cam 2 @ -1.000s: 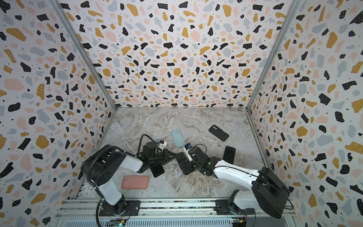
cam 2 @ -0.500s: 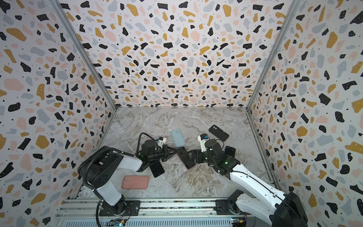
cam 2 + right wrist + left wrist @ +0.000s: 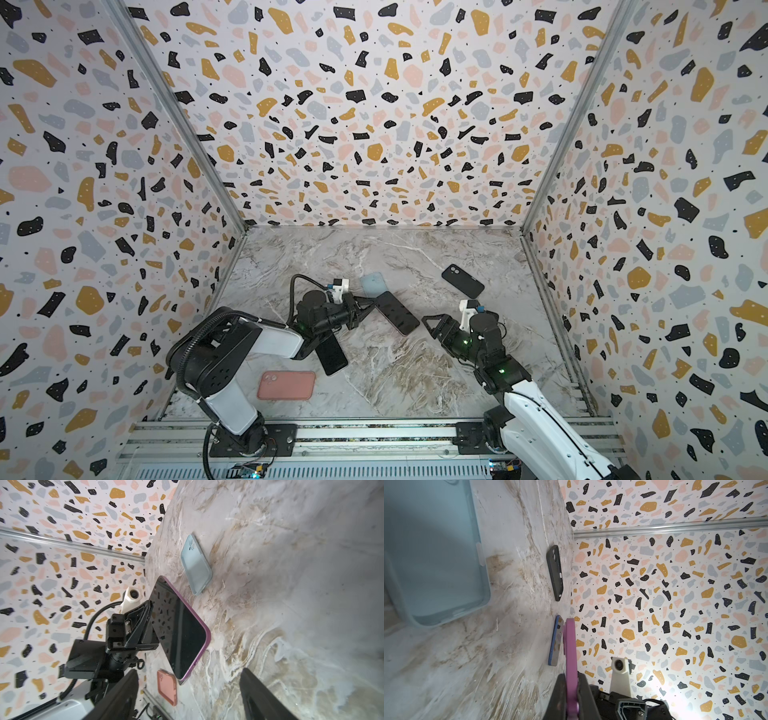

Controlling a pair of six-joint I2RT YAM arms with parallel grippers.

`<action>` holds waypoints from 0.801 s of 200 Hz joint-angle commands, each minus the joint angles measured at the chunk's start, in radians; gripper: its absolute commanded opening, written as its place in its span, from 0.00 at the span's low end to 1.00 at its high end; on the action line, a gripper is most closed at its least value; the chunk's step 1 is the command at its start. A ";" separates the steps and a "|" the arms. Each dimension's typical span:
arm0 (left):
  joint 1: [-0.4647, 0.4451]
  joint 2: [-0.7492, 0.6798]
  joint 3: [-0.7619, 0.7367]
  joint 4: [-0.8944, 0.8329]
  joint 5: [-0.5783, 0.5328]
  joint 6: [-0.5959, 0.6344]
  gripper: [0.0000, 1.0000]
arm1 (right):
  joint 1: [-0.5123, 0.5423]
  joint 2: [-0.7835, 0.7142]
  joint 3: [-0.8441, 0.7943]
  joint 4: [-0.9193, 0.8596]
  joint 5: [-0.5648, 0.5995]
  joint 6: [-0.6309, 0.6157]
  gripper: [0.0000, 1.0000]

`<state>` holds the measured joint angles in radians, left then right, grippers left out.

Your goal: Put the phone into the phone case

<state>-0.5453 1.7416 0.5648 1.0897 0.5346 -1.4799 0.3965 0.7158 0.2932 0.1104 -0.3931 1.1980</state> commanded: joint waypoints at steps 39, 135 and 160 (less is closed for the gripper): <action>-0.023 0.048 0.047 0.214 -0.024 -0.104 0.00 | -0.031 0.025 -0.120 0.371 -0.102 0.312 0.75; -0.064 0.100 0.062 0.324 -0.039 -0.193 0.00 | -0.030 0.183 -0.169 0.667 -0.089 0.436 0.60; -0.070 0.112 0.060 0.366 -0.040 -0.222 0.00 | -0.030 0.219 -0.166 0.722 -0.090 0.433 0.50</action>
<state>-0.6056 1.8488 0.5907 1.2999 0.4953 -1.6611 0.3695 0.9138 0.1207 0.7269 -0.4816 1.6222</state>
